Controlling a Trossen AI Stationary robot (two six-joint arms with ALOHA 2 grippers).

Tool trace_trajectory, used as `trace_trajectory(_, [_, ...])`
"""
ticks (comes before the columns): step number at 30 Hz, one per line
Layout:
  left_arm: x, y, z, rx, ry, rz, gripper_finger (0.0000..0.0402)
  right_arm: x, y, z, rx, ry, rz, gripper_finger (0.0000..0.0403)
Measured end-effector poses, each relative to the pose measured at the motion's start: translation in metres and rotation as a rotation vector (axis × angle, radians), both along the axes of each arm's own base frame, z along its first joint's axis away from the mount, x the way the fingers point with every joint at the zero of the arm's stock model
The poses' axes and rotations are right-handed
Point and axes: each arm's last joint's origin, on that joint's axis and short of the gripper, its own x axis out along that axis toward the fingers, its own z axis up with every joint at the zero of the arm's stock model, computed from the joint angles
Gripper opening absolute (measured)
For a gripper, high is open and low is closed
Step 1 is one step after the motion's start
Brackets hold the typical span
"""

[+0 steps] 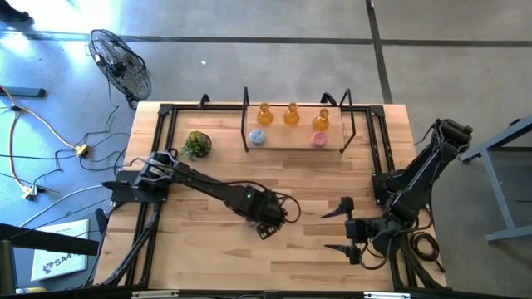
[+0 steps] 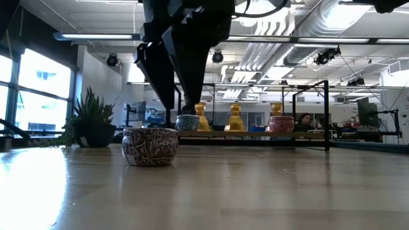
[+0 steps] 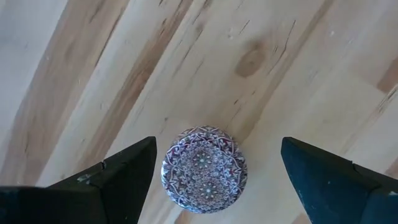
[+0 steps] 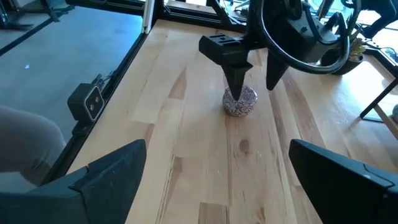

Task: Pick & Place candle stick holders
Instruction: Put the red scented candle on the shelf aligned with the blue and pink scented candles

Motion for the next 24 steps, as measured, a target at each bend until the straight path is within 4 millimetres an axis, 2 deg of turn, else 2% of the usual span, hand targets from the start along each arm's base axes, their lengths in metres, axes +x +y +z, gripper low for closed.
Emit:
trace_trajectory(11, [-0.01,0.0,-0.007,-0.055,0.108,0.05,0.0336,0.0,0.0,0.0,0.0,0.0,0.0,0.0389])
trace_trajectory(24, [-0.014,-0.001,-0.038,-0.143,0.123,0.023,0.0336,0.0,0.0,0.0,0.005,0.003,0.003,0.039])
